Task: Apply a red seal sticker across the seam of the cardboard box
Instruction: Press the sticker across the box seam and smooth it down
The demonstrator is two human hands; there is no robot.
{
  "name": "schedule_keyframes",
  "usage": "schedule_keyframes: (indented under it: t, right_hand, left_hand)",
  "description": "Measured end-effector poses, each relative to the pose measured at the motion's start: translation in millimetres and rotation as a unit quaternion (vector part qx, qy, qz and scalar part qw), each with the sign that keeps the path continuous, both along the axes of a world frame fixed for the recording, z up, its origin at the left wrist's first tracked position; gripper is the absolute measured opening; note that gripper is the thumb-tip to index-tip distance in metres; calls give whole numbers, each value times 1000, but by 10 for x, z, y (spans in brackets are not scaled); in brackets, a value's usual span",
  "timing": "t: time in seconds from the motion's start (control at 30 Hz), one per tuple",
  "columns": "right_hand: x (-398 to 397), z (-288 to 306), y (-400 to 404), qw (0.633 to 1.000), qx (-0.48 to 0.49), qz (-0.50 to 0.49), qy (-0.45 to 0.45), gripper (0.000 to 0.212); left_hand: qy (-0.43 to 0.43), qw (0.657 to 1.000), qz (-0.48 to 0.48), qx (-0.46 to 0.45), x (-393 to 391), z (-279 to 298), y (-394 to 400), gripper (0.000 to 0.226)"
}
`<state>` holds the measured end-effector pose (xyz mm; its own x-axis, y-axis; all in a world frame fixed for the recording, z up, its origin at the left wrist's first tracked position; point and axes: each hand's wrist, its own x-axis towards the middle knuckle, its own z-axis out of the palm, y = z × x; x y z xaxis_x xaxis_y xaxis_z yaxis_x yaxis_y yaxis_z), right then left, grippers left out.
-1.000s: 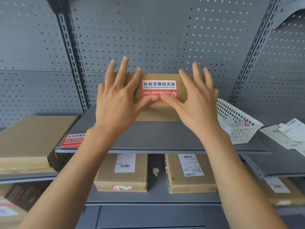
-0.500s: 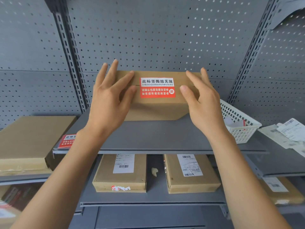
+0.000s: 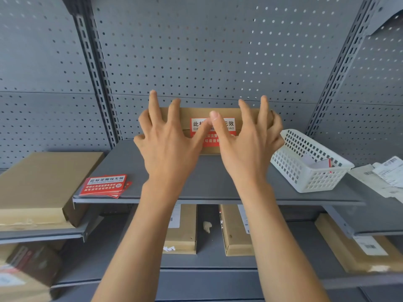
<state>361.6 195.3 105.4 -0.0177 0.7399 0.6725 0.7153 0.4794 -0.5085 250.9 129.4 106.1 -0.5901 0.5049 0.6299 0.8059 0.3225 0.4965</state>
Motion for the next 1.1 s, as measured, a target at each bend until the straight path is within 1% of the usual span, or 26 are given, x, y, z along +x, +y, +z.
schedule_keyframes:
  t: [0.07,0.2,0.3,0.43,0.67,0.77,0.83,0.97,1.03,1.1]
  right_hand:
    - [-30,-30,33,1000,5,-11,-2,83]
    - [-62,-74,81,999,18,-23,-15,72]
    - [-62,-89,113,999,19,-20,-17,67]
    - [-23,-106,157,999,34,-12,-6,56]
    - [49,-136,220,998,57,20,29,36]
    - [66,-133,211,996,56,31,61,35]
    - [45,-104,184,996,42,32,73,37]
    - [-55,-39,126,998,21,3,65,53]
    - [-65,-44,128,997,25,-1,69,50]
    - [-33,-59,147,997,30,12,77,40]
  left_hand:
    - [11,1000,9,-3,-24,-28,32,81]
    - [20,1000,17,-9,-77,-50,66,79]
    - [25,999,20,-8,-83,-66,76,67]
    - [24,1000,18,4,-102,-74,73,53]
    - [23,1000,2,14,-157,-78,39,45]
    - [2,1000,-6,30,-154,-58,33,44]
    - [-10,999,-5,32,-147,-38,44,47]
    - [-13,1000,10,20,-129,-28,71,59]
    - [-9,1000,10,26,-137,-48,70,53]
    - [-12,999,5,40,-157,-61,60,45]
